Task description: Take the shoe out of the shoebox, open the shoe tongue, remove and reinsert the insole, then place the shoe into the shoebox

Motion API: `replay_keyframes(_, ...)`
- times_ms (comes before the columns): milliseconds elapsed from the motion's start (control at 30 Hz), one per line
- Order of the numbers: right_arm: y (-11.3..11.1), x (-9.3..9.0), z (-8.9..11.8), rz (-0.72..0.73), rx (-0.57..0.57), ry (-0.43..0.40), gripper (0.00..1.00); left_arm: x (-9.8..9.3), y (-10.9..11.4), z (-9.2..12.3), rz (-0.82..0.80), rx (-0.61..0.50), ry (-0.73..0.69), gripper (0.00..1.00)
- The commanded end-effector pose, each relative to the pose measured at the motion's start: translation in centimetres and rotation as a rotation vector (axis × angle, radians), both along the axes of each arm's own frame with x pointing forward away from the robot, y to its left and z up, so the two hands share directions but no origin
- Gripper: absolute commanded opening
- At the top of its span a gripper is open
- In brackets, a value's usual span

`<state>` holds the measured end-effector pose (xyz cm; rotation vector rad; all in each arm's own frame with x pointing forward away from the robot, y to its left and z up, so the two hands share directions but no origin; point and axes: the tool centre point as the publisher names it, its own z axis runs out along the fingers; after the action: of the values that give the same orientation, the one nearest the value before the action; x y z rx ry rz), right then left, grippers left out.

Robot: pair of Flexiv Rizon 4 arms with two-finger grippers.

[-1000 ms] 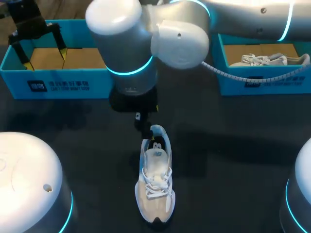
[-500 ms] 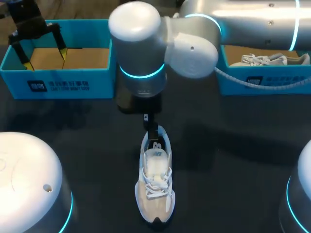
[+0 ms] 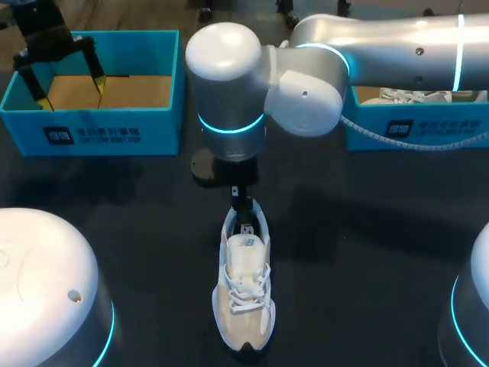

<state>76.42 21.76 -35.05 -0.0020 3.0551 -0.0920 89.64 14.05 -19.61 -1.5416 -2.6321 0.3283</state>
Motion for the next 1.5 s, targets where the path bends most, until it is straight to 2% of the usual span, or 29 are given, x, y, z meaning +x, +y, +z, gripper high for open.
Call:
replay_keyframes(33,0.2,0.5,-1.4,0.000,0.000,0.010,1.00,0.1,0.0,0.0,-0.001,0.002,0.002,1.00)
replay_keyframes(300,-0.3,0.8,-3.0,-0.008,-0.004,0.028,1.00,0.1,0.0,0.0,-0.001,0.002,0.002,1.00)
replay_keyframes(333,-0.4,0.9,-3.2,-0.011,0.000,0.030,0.92,0.1,0.0,0.0,-0.001,0.002,0.002,1.00)
replay_keyframes(367,-0.4,0.9,-3.2,-0.011,0.000,0.030,0.92,0.1,0.0,0.0,-0.001,0.002,0.002,1.00)
replay_keyframes(433,-0.6,1.1,-3.6,-0.015,0.003,0.039,0.82,0.1,0.0,0.0,-0.001,0.002,0.002,1.00)
replay_keyframes(500,-0.6,1.2,-3.8,-0.015,0.007,0.044,0.78,0.1,0.0,0.0,-0.001,0.002,0.002,1.00)
replay_keyframes(567,-0.6,1.4,-4.0,-0.016,0.009,0.051,0.66,0.1,0.0,0.0,-0.001,0.002,0.002,1.00)
replay_keyframes(600,-0.6,1.4,-4.0,-0.013,0.012,0.051,0.55,0.1,0.0,0.0,-0.001,0.002,0.002,1.00)
replay_keyframes(700,-0.6,1.6,-4.3,-0.013,0.014,0.059,0.45,0.1,0.0,0.0,-0.001,0.002,0.002,1.00)
replay_keyframes(733,-0.6,1.6,-4.3,-0.013,0.015,0.060,0.40,0.1,0.0,0.0,-0.001,0.002,0.002,1.00)
replay_keyframes(800,-0.5,1.5,-4.2,-0.016,0.016,0.060,0.07,0.1,0.0,0.0,-0.001,0.002,0.002,1.00)
replay_keyframes(833,-0.5,1.5,-4.1,-0.019,0.011,0.059,0.00,0.1,0.0,0.0,-0.001,0.002,0.002,1.00)
replay_keyframes(1100,-0.8,1.2,-2.2,-0.028,-0.012,0.042,0.00,0.1,0.0,0.0,-0.001,0.002,0.002,1.00)
replay_keyframes(1233,-1.3,1.3,-0.3,-0.022,-0.025,0.041,0.00,0.1,0.0,0.0,-0.001,0.002,0.002,1.00)
replay_keyframes(1500,-3.1,2.7,5.5,-0.015,-0.084,0.036,0.00,0.1,0.0,0.0,-0.001,0.002,0.002,1.00)
